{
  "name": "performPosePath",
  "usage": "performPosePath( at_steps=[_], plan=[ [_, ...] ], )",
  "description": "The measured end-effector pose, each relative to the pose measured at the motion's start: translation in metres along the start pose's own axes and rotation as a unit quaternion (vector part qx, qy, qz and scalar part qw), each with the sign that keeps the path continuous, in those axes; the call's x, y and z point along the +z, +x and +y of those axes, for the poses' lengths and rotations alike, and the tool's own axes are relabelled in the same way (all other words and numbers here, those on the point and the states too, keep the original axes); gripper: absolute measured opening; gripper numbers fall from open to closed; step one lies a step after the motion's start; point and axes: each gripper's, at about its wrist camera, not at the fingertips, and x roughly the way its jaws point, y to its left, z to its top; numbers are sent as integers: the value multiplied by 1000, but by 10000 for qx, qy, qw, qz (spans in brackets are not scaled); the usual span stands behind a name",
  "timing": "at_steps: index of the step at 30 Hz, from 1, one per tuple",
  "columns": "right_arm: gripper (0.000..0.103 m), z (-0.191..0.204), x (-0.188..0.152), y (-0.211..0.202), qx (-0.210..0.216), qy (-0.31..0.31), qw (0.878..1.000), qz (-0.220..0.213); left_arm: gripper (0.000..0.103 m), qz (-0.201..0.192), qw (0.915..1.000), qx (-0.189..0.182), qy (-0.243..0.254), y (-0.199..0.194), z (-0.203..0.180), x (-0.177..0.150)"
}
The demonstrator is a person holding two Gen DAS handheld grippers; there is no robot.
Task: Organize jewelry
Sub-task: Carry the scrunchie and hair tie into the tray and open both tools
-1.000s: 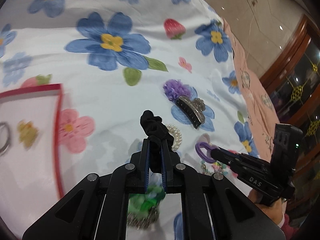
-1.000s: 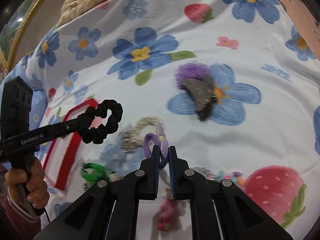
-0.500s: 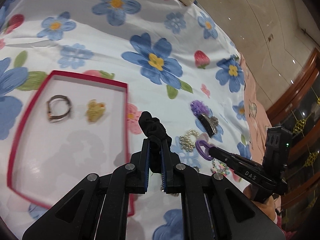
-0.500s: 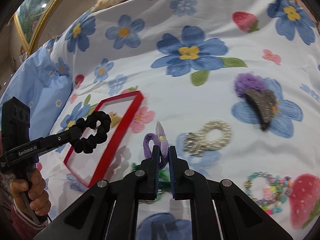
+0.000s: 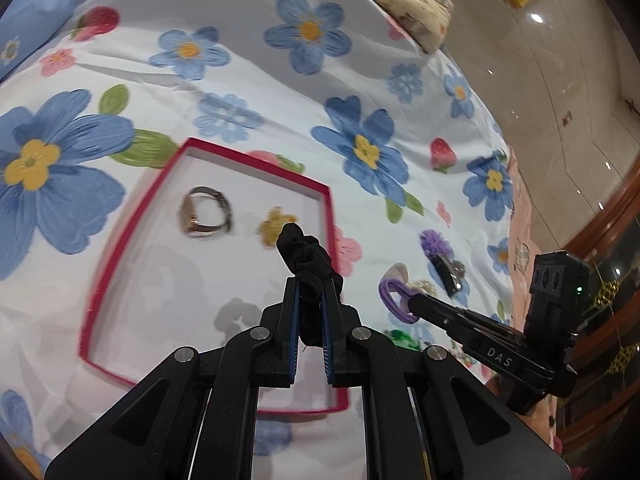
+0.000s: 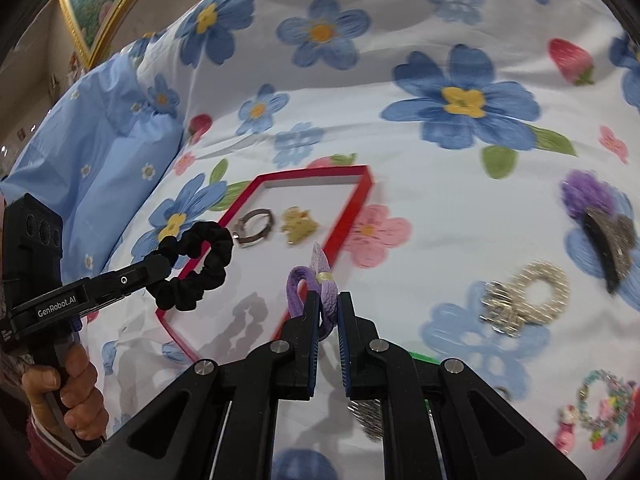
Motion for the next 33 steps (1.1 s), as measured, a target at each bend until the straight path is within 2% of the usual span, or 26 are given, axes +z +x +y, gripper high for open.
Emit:
performPosePath(
  at_steps=[8, 16, 27, 33],
  plan=[
    [9, 34, 14, 43, 138, -296, 9992, 242, 8, 25, 9994, 195, -293, 6, 39, 4],
    [9, 44, 19, 82, 72, -462, 9975, 523, 8, 139, 9976, 326, -597, 26, 74, 9],
    [9, 41, 23, 122, -181, -612, 9943, 848, 8, 436, 9951, 681, -566, 55, 87, 10],
    [14, 43, 25, 128, -177, -724, 9932, 890, 13, 529, 9938, 808, -544, 60, 88, 8]
  ],
)
